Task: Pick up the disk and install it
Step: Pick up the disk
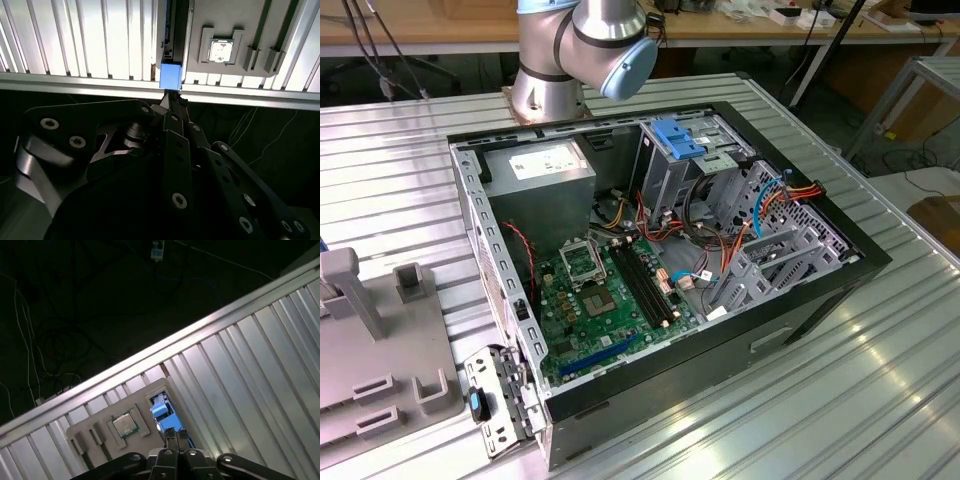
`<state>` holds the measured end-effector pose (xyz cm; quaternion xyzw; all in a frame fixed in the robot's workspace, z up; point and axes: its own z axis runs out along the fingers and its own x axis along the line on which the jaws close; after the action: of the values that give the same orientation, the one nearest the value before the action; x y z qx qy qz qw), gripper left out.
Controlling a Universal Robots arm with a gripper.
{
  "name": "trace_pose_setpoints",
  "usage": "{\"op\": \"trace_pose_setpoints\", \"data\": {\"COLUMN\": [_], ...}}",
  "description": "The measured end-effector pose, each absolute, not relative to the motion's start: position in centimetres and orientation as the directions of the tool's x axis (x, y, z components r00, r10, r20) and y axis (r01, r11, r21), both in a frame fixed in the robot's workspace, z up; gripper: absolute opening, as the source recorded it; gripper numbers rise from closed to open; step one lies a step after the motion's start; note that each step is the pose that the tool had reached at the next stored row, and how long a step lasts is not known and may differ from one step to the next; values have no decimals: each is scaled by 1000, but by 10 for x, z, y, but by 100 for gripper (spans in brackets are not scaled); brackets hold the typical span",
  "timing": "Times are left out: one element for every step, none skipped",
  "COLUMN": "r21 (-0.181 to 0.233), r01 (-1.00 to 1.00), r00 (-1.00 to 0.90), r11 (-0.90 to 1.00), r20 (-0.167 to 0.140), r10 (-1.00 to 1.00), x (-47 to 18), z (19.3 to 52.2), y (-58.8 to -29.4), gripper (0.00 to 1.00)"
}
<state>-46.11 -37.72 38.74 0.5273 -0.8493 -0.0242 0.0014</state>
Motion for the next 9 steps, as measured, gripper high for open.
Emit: {"op": "trace_pose_setpoints", "data": {"r21": [42, 42, 42, 42, 42, 42, 41, 41, 40], "r01": [-903, -910, -918, -928, -934, -943, -949, -955, -960], "r00": [-430, -413, -395, -372, -355, -331, -313, -295, -277], "r11": [428, 412, 394, 371, 353, 329, 312, 295, 276], "r20": [-23, -23, -23, -23, -22, -21, -20, -18, -15], "r10": [-903, -910, -918, -928, -935, -944, -950, -955, -961], "x": [-461, -461, -461, -461, -461, -461, -461, -461, -461], "z": [387, 387, 387, 386, 386, 386, 385, 385, 385], "y": [-377, -377, -377, -377, -377, -377, -377, -377, -377], "gripper": [11, 11, 11, 11, 11, 11, 11, 11, 11]}}
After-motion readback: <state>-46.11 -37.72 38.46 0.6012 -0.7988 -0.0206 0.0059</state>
